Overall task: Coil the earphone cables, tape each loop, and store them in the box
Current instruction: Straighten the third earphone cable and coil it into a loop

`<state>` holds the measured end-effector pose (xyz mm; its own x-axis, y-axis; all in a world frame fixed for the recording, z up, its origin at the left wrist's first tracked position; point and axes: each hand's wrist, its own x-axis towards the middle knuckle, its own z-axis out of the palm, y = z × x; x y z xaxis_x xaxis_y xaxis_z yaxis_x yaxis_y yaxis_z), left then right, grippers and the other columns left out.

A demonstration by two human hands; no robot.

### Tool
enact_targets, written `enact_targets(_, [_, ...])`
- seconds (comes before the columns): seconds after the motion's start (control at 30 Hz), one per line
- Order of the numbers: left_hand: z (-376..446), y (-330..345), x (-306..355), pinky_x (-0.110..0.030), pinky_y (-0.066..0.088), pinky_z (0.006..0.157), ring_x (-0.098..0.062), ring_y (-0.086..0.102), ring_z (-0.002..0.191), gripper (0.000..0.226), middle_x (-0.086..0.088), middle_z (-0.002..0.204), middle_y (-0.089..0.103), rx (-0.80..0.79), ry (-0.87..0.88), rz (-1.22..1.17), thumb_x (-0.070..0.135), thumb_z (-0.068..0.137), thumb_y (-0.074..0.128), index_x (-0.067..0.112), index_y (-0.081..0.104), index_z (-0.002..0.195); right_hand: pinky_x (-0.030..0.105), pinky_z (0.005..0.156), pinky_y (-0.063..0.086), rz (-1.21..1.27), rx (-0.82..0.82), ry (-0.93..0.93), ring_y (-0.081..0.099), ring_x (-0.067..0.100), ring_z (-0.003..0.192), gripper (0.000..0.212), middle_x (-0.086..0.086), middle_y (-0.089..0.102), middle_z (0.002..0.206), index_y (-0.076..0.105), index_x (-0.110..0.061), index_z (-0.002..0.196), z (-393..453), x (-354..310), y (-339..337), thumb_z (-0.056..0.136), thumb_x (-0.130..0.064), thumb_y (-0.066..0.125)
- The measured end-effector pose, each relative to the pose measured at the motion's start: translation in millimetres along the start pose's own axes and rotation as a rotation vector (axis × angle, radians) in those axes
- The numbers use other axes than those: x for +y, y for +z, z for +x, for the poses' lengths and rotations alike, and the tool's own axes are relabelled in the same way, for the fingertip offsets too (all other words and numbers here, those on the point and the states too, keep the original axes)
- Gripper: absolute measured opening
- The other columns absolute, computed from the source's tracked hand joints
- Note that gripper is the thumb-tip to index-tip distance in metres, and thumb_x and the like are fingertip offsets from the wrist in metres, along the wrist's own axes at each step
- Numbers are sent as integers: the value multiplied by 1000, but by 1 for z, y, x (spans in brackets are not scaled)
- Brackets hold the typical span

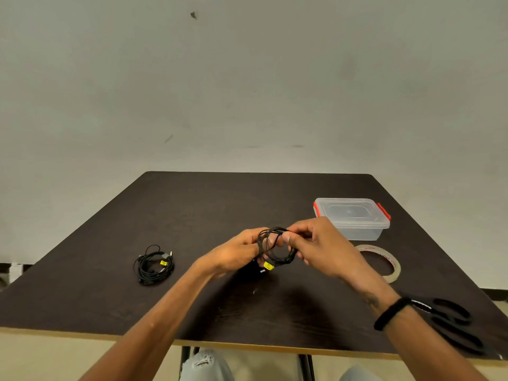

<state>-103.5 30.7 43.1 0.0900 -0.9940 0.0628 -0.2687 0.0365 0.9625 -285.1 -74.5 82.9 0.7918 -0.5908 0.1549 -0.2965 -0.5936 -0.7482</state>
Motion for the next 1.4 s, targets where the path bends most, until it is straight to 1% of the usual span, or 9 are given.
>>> enact_targets(0.13, [-2,11,-8,-30,49,72,-15,56,77,45,-15,96,59,88,-15,-210,42,100,60,2,62,122,34,60,48,138,40,30,56,13,56,20,20,72,81,80,-21,92,3,-1,1,103,-27,64])
enact_targets(0.33, [-6,11,-6,-32,56,97,-16,69,113,27,-2,117,75,95,-29,-238,23,98,66,12,71,122,28,60,47,34,63,44,54,3,54,21,-1,66,61,80,-21,88,0,1,-4,102,-28,65])
enact_targets(0.43, [-1,-1,7,-38,54,94,-10,68,101,19,5,107,75,433,14,29,24,106,57,25,71,118,26,63,46,-95,81,28,57,2,58,22,-10,65,62,78,-19,84,-1,-1,-8,101,-26,65])
enact_targets(0.53, [-10,4,34,-21,46,76,-3,58,84,14,11,90,67,774,195,368,44,97,67,31,72,94,30,68,52,-240,105,39,67,9,74,18,-5,73,77,79,-22,93,-1,-2,-9,102,-28,64])
enact_targets(0.63, [-23,27,52,-27,43,80,-10,47,98,22,10,99,54,720,315,942,55,86,75,33,78,83,30,67,55,-294,153,79,69,13,75,19,-1,74,80,79,-18,96,2,-2,-6,101,-28,64])
enact_targets(0.7, [-25,42,51,-32,42,86,-12,41,105,26,11,106,47,650,161,1069,59,88,71,36,80,92,28,67,56,-303,185,94,69,12,77,19,1,75,83,80,-16,97,2,-3,-5,101,-27,64])
enact_targets(0.93, [-21,69,49,-34,38,100,-14,35,123,31,10,126,48,654,-160,1032,59,95,62,38,77,112,37,79,61,-301,214,133,71,17,81,19,4,75,87,79,-14,98,0,-6,1,102,-25,64])
enact_targets(1.07, [-14,72,49,-44,30,113,-23,26,144,35,3,155,45,671,-269,1050,56,98,58,32,75,116,16,60,43,-298,206,110,65,10,77,20,2,74,89,78,-14,100,-5,-12,5,103,-24,62])
enact_targets(1.4, [-1,69,37,-42,42,106,-20,37,139,23,7,144,57,784,-88,851,45,96,67,35,76,115,12,53,38,-257,195,42,65,8,73,22,-2,70,84,79,-20,95,-8,-20,2,104,-26,60])
